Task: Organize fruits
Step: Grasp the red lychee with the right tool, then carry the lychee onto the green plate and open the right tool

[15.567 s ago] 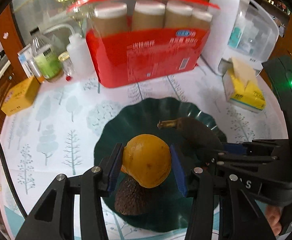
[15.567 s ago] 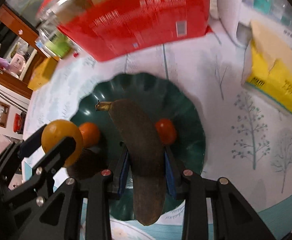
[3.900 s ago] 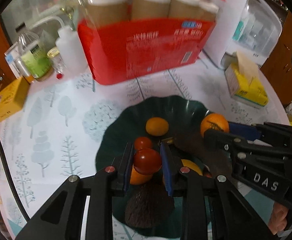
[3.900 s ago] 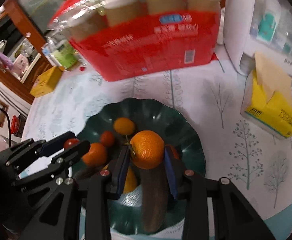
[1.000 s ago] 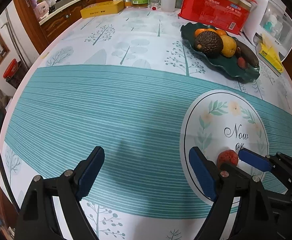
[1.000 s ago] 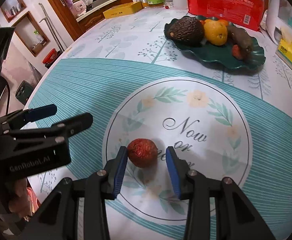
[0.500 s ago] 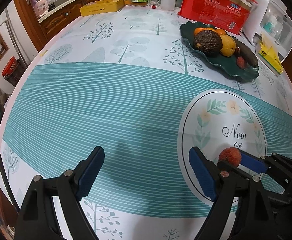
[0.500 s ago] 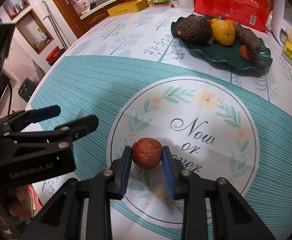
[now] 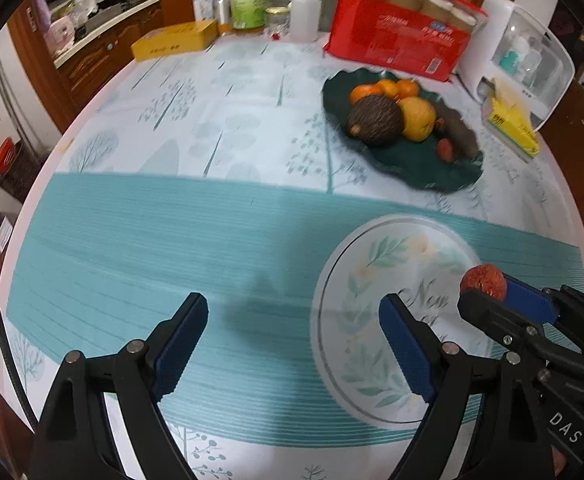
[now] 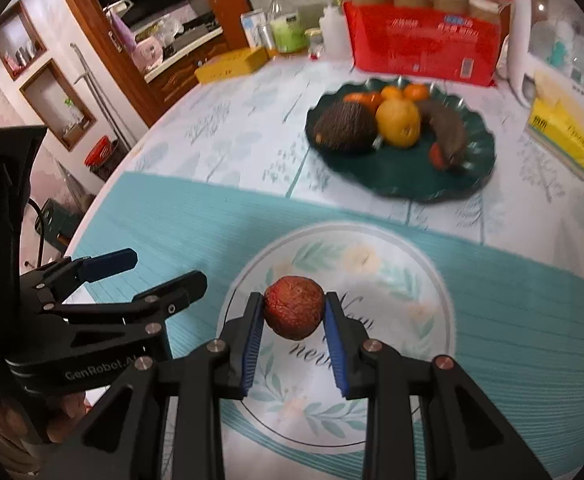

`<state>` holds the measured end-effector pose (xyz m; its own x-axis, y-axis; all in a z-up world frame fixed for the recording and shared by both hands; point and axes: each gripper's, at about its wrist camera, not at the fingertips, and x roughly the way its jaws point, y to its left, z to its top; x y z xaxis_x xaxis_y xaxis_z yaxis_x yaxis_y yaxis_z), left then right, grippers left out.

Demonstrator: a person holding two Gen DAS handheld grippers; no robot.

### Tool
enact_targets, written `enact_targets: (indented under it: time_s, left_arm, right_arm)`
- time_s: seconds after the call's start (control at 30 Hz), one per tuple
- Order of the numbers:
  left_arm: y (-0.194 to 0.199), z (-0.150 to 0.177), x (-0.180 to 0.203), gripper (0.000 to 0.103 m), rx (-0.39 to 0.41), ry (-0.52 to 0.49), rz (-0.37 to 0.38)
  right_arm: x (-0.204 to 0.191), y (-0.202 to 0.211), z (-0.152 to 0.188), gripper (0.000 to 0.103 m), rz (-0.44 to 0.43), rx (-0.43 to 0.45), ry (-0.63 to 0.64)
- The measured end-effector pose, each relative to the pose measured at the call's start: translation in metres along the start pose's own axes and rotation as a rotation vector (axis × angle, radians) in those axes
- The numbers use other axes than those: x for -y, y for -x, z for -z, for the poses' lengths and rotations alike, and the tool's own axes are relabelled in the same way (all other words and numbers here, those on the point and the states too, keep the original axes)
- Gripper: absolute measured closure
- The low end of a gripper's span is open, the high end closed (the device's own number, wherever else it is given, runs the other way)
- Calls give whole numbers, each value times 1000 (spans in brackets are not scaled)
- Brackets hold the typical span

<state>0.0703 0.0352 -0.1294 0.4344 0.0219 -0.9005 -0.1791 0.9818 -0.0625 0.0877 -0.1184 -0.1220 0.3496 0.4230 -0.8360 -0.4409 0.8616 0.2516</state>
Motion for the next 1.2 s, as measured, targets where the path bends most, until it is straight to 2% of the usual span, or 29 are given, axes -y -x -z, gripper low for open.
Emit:
enact_targets:
  time_s: [0.37,0.57,0.63,0.7,0.8,0.93,1.2]
  left_arm:
    - [42,-78,24,10,109,-114,28]
    - [68,-143,31,10,202,-162,40]
    - [73,-165,34,4,223,-177,54]
    - [74,-187,37,4,251,-187,61]
    - [65,-211,42,3,267,-196,54]
    - [35,-234,42,3,242,-168,61]
    - [-44,-242,37,3,129,-105,78]
  right_arm:
    - [20,50,-58,73,43,80,-53]
    - [41,81,-121,73,84,147,-71]
    - [48,86,-144,73,94,162,-79]
    - [55,86,-166,73,112,181,-83]
    - [66,76,-195,72,135,191,-94]
    - [81,38,-220,72,164,170,-123]
    - [110,-54,-221,72,174,40,-167]
